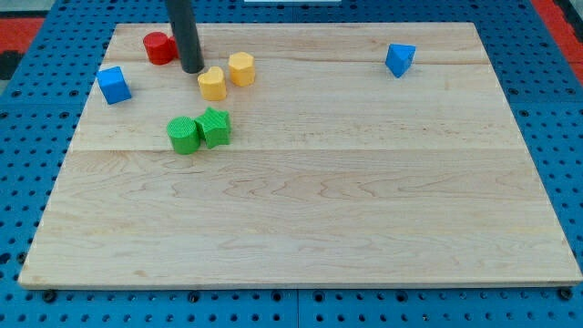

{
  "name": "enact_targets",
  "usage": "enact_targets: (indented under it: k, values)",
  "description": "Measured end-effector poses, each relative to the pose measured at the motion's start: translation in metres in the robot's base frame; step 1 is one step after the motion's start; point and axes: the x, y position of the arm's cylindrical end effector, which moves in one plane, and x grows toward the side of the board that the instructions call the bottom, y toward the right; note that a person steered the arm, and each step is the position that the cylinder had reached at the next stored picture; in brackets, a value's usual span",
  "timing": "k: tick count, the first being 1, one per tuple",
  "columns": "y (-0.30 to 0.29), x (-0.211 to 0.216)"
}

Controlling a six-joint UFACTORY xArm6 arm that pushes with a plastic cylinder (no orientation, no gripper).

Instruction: Place the blue cube at the top right of the green star

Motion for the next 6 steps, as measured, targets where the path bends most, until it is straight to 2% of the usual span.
enact_targets:
  k: [2,3,4,5,6]
  values:
    - [-0.109,0.0]
    - [-0.13,0.012]
    - [-0.096,0.05]
    - [-0.025,0.066]
    - [-0.014,0.069]
